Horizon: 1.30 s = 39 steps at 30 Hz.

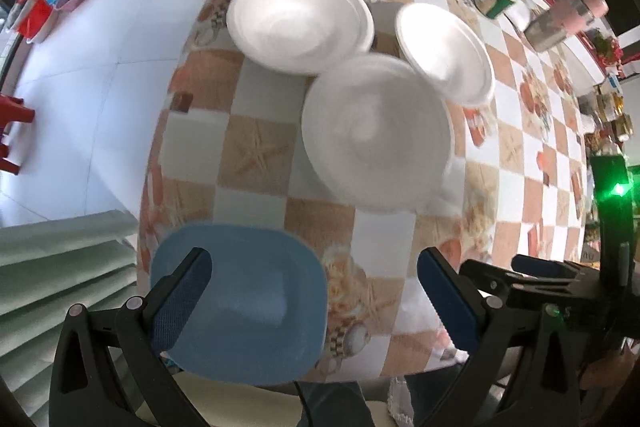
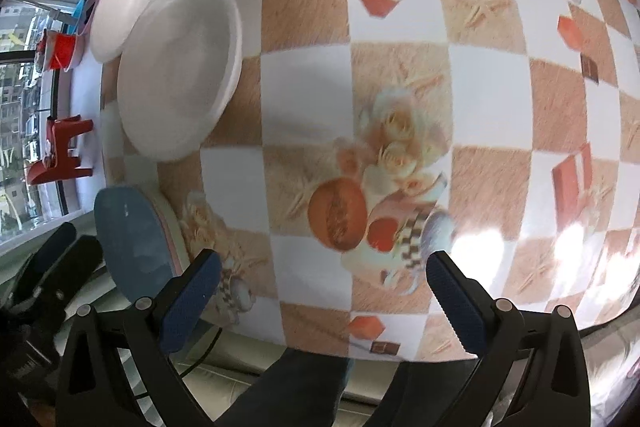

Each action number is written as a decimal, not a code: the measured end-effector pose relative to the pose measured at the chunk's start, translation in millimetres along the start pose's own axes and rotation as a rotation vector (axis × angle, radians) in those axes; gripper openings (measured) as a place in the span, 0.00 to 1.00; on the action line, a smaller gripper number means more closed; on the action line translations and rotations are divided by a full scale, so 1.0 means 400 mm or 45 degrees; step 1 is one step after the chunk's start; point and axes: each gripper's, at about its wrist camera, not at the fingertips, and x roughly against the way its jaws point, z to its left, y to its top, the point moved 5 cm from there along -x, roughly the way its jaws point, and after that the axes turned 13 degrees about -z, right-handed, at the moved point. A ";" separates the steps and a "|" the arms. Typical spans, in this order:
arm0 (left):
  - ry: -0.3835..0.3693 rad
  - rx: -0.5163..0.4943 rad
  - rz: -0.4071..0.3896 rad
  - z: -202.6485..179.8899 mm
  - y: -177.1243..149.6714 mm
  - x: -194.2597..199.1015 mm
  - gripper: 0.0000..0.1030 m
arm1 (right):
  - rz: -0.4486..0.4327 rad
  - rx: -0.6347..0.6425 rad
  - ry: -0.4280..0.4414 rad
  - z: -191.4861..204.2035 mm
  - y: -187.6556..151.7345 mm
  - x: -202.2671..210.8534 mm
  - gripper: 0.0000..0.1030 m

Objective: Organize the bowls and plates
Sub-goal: 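Move both grippers away from the plate stack toward the white bowls, then close the left gripper on a white bowl rim while the right gripper grips it too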

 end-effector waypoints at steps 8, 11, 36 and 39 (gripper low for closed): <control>0.073 0.065 0.027 0.017 0.078 -0.075 1.00 | -0.037 0.046 -0.034 0.027 0.095 -0.006 1.00; 0.093 0.073 0.051 0.023 0.096 -0.112 1.00 | -0.047 0.048 -0.040 0.040 0.131 -0.021 1.00; 0.045 0.037 0.167 -0.017 0.105 -0.257 0.19 | -0.078 0.172 -0.038 0.184 0.241 -0.103 0.38; 0.070 -0.016 0.156 -0.042 0.094 -0.250 0.19 | -0.041 0.172 0.029 0.199 0.230 -0.107 0.22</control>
